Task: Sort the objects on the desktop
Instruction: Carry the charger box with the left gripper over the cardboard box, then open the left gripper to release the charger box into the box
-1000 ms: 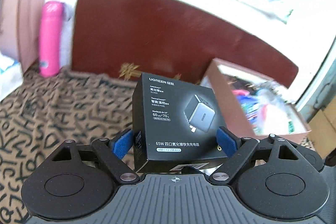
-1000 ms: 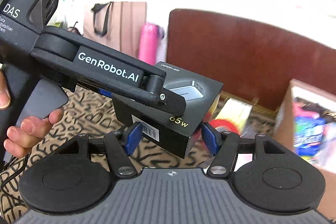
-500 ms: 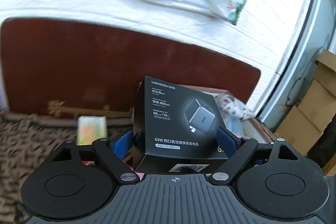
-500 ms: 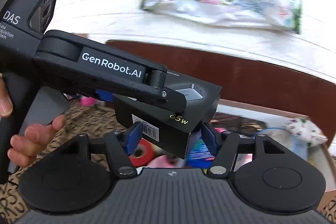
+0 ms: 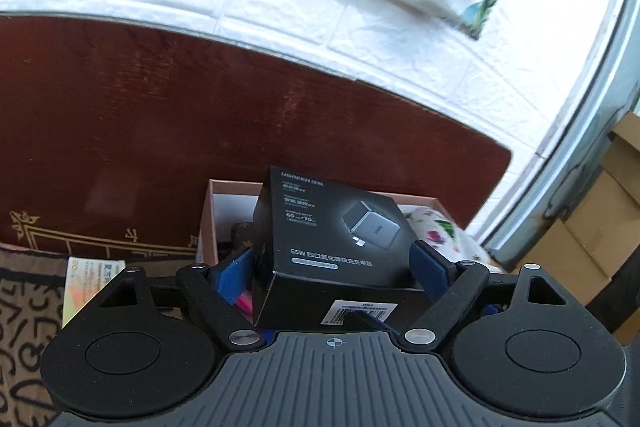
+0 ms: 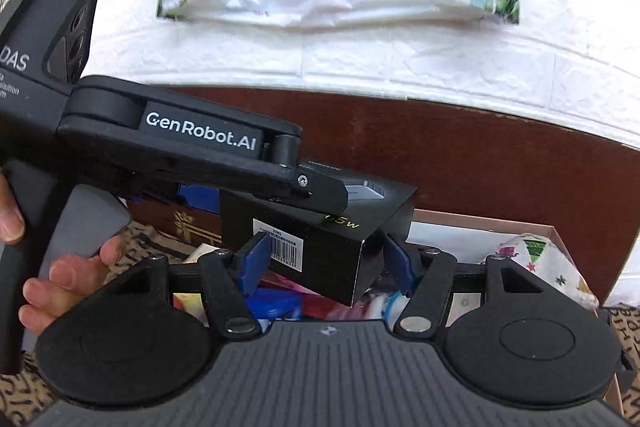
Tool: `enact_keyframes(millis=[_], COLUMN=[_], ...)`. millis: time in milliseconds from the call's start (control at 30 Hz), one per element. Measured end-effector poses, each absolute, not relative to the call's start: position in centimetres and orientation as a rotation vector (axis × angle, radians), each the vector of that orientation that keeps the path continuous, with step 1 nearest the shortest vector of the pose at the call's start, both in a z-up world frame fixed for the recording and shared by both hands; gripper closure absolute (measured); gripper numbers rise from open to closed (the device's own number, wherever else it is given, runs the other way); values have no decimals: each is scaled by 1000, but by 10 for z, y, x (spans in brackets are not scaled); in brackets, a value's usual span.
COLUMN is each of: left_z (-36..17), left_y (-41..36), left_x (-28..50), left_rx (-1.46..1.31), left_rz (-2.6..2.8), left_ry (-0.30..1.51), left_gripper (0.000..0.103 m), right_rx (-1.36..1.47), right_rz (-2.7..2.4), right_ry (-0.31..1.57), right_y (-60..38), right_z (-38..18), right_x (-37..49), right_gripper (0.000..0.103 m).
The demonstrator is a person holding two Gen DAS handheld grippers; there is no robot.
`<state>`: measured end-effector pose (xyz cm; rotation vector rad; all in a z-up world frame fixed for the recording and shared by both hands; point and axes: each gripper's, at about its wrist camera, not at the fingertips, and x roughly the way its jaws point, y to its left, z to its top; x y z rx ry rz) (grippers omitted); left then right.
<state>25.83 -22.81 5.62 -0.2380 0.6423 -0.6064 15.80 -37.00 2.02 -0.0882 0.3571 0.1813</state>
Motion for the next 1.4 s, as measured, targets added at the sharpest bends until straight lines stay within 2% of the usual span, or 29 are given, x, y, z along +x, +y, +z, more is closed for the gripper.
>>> enact_keyframes(millis=[67, 133, 167, 367, 533, 633, 800, 1400], left_z=[49, 43, 40, 26, 25, 25, 28, 50], left_y=[-233, -235, -235, -231, -229, -227, -227, -209], left_x=[271, 277, 278, 281, 282, 279, 271, 201], left_rx=[-219, -194, -185, -160, -181, -173, -151, -56], left_rz=[-588, -541, -528, -561, -552, -551, -542, -534], left_ry=[642, 655, 654, 654, 667, 665, 655, 580], left_gripper=[11, 2, 0, 0, 0, 0, 0, 0], right_rx=[-102, -115, -118, -105, -77, -91, -98, -53], right_rz=[170, 99, 74, 45, 35, 22, 27, 43], right_ry=[360, 398, 412, 440, 431, 416, 403, 401], right_y=[-373, -374, -375, -379, -382, -379, -374, -356], right_z=[15, 12, 11, 1, 2, 4, 10, 23], right_x=[174, 190, 196, 203, 198, 195, 186, 132], right_gripper=[36, 30, 30, 29, 20, 9, 1, 0])
